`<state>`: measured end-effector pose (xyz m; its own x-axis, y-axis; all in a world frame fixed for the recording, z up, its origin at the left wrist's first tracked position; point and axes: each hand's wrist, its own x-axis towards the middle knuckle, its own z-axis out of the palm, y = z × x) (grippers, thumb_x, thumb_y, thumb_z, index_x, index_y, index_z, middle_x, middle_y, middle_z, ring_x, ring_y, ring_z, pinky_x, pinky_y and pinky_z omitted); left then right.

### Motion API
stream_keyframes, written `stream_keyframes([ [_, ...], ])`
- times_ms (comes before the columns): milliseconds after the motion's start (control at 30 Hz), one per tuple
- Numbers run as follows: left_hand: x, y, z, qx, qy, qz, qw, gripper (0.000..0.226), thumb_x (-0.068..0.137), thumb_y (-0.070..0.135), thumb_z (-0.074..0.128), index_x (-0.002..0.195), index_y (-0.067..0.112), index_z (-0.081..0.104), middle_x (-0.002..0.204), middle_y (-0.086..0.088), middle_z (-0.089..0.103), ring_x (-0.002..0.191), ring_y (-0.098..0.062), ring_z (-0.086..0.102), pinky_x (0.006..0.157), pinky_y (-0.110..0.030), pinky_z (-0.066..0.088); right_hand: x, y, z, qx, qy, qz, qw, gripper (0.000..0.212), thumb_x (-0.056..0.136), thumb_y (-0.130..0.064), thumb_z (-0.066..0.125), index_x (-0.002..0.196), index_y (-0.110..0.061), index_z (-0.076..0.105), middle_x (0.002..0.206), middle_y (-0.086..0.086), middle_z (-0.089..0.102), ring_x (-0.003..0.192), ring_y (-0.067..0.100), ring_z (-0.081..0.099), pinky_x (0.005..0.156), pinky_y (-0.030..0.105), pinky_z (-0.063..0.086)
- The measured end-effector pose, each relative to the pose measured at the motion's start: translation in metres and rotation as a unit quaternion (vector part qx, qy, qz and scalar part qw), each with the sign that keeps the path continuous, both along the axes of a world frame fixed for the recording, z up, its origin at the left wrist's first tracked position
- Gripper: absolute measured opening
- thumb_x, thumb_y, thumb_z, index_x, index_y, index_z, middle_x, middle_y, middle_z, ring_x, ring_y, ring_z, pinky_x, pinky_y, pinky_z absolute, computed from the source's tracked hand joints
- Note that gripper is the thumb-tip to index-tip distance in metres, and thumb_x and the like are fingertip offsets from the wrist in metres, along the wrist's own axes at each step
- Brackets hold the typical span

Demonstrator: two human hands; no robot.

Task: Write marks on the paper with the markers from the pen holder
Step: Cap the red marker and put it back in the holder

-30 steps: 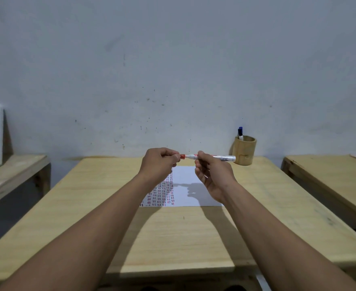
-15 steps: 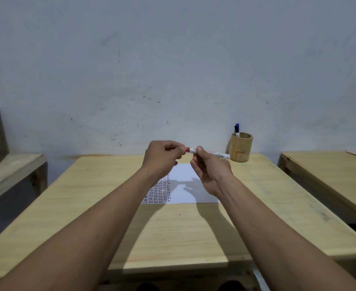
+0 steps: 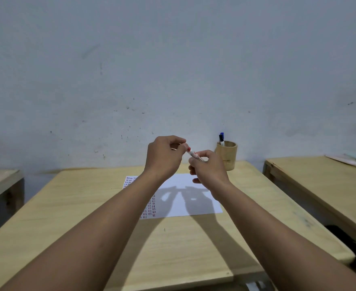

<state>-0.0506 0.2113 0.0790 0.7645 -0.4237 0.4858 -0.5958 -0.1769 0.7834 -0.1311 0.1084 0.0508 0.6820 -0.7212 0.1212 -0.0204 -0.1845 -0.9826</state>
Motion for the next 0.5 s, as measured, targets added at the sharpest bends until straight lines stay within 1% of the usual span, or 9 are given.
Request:
stream_keyframes([
  [33,-0.001,-0.005,0.001,0.004,-0.007,-0.005,1.000,0.015,0.091,0.031,0.063,0.095,0.027,0.078,0.082,0.014,0.075,0.073,0.003,0.064,0.062,-0.010,0.040,-0.002,-0.005,0.001,-0.016,0.006,-0.003,1.000,0.011,0.095,-0.018,0.060,0.107,-0.016,0.061,0.077,0.006,0.068,0.064,0.016,0.063,0.055,0.029,0.054],
  [100,-0.004,-0.015,0.004,0.010,-0.017,-0.003,1.000,0.022,0.095,0.033,0.056,0.084,0.032,0.076,0.078,0.015,0.072,0.060,-0.001,0.058,0.054,-0.009,0.036,-0.004,-0.016,0.003,-0.047,0.015,-0.011,0.999,0.010,0.098,-0.024,0.058,0.105,-0.017,0.061,0.077,0.006,0.069,0.061,0.015,0.062,0.049,0.026,0.051],
  [167,-0.005,-0.026,0.004,0.010,-0.005,-0.002,1.000,0.025,0.098,0.035,0.051,0.084,0.032,0.072,0.082,0.012,0.072,0.071,-0.005,0.062,0.059,-0.014,0.040,-0.006,-0.030,0.006,-0.080,0.019,-0.021,0.996,0.012,0.098,-0.027,0.059,0.103,-0.017,0.064,0.071,0.003,0.065,0.057,0.014,0.057,0.047,0.025,0.047],
  [200,-0.004,-0.032,0.003,0.013,0.003,-0.003,1.000,0.026,0.098,0.034,0.050,0.088,0.028,0.073,0.085,0.010,0.073,0.079,-0.009,0.064,0.064,-0.016,0.042,-0.007,-0.038,0.007,-0.098,0.022,-0.030,0.994,0.013,0.098,-0.029,0.061,0.102,-0.017,0.067,0.067,0.001,0.061,0.055,0.014,0.054,0.049,0.026,0.045],
  [267,-0.003,-0.048,-0.002,0.029,0.009,-0.010,1.000,0.026,0.098,0.032,0.050,0.095,0.022,0.074,0.090,0.007,0.074,0.086,-0.013,0.064,0.068,-0.022,0.043,-0.006,-0.056,0.009,-0.121,0.022,-0.050,0.991,0.014,0.096,-0.030,0.064,0.099,-0.017,0.070,0.063,-0.003,0.055,0.053,0.014,0.050,0.056,0.028,0.041],
  [333,0.000,-0.067,-0.007,0.038,0.007,-0.017,0.999,0.025,0.098,0.029,0.051,0.101,0.021,0.075,0.097,0.007,0.074,0.091,-0.012,0.064,0.075,-0.024,0.041,-0.005,-0.075,0.011,-0.123,0.019,-0.066,0.990,0.019,0.094,-0.029,0.066,0.092,-0.012,0.072,0.062,-0.002,0.055,0.054,0.015,0.049,0.060,0.028,0.038],
  [400,0.005,-0.087,-0.014,0.050,0.004,-0.020,0.999,0.025,0.098,0.029,0.053,0.109,0.020,0.074,0.105,0.006,0.073,0.094,-0.011,0.063,0.082,-0.022,0.041,-0.005,-0.095,0.015,-0.134,0.035,-0.082,0.987,0.027,0.094,-0.028,0.065,0.083,-0.004,0.071,0.062,0.001,0.056,0.057,0.017,0.048,0.057,0.028,0.036],
  [467,0.011,-0.107,-0.022,0.063,0.011,-0.025,0.998,0.028,0.098,0.030,0.055,0.118,0.019,0.071,0.111,0.003,0.072,0.095,-0.011,0.063,0.084,-0.023,0.043,-0.005,-0.113,0.020,-0.149,0.045,-0.089,0.984,0.027,0.095,-0.027,0.065,0.078,-0.007,0.071,0.061,0.001,0.059,0.060,0.019,0.053,0.056,0.030,0.039],
  [500,0.013,-0.117,-0.026,0.070,0.017,-0.028,0.997,0.030,0.097,0.030,0.055,0.122,0.019,0.068,0.113,0.002,0.071,0.097,-0.012,0.063,0.085,-0.024,0.045,-0.004,-0.123,0.023,-0.158,0.045,-0.092,0.982,0.024,0.095,-0.026,0.065,0.080,-0.009,0.072,0.066,0.002,0.064,0.065,0.022,0.058,0.059,0.031,0.043],
])
